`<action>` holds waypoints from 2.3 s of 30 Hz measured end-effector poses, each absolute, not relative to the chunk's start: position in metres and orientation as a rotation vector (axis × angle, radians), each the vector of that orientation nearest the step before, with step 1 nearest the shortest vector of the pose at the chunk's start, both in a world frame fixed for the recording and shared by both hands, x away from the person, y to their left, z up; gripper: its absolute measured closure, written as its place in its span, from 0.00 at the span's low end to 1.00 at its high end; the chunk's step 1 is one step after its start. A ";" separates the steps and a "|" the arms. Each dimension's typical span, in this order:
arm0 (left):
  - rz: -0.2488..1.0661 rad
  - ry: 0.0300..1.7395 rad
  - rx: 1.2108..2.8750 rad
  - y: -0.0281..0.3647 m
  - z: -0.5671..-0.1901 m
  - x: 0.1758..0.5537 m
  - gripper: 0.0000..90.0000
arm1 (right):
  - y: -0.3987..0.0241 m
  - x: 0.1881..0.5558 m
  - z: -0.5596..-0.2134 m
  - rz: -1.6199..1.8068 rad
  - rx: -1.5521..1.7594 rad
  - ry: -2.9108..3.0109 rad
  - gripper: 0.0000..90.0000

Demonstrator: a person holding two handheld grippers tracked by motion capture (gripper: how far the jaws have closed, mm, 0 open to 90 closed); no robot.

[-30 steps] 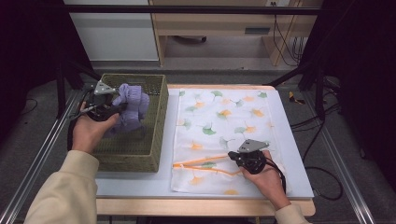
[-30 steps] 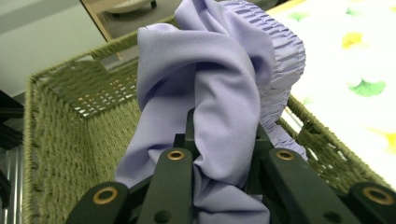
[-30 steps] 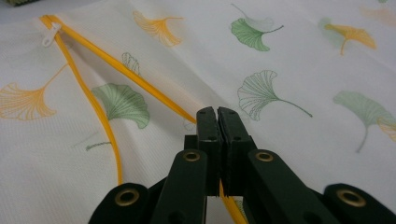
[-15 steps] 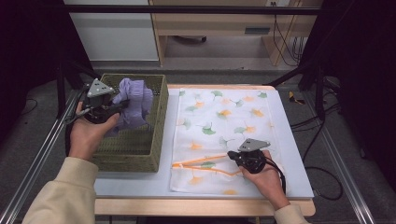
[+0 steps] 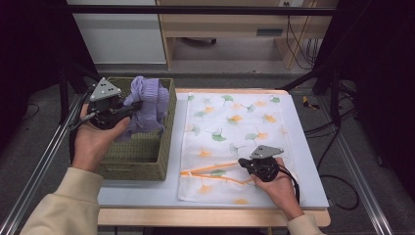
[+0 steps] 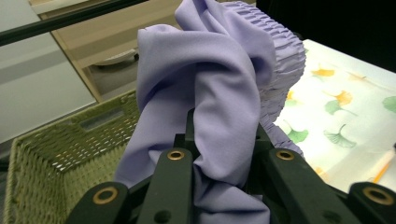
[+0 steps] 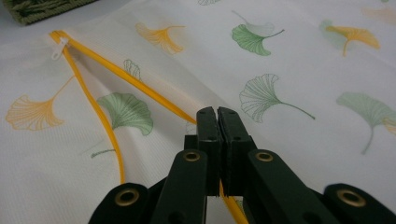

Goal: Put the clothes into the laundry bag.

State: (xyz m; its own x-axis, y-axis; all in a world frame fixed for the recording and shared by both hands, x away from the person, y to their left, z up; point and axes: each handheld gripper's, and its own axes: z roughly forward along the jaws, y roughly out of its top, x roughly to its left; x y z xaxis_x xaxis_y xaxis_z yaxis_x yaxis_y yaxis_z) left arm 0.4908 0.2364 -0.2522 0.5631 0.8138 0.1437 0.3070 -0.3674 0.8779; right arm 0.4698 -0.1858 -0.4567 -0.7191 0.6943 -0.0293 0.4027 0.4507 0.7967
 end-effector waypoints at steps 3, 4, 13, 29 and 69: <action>0.723 0.877 1.938 0.228 -0.250 0.488 0.85 | -0.187 0.470 -0.456 1.161 0.931 2.352 0.99; 0.720 0.871 1.932 0.224 -0.249 0.488 0.85 | -0.187 0.470 -0.456 1.166 0.936 2.351 0.99; 0.682 0.818 1.941 0.202 -0.247 0.485 0.85 | -0.188 0.470 -0.455 1.190 0.953 2.344 0.99; 0.600 0.753 1.941 0.163 -0.259 0.483 0.85 | -0.191 0.471 -0.454 1.228 0.967 2.341 0.99; 0.373 0.628 1.942 0.089 -0.313 0.454 0.85 | -0.197 0.480 -0.458 1.297 1.036 2.357 0.99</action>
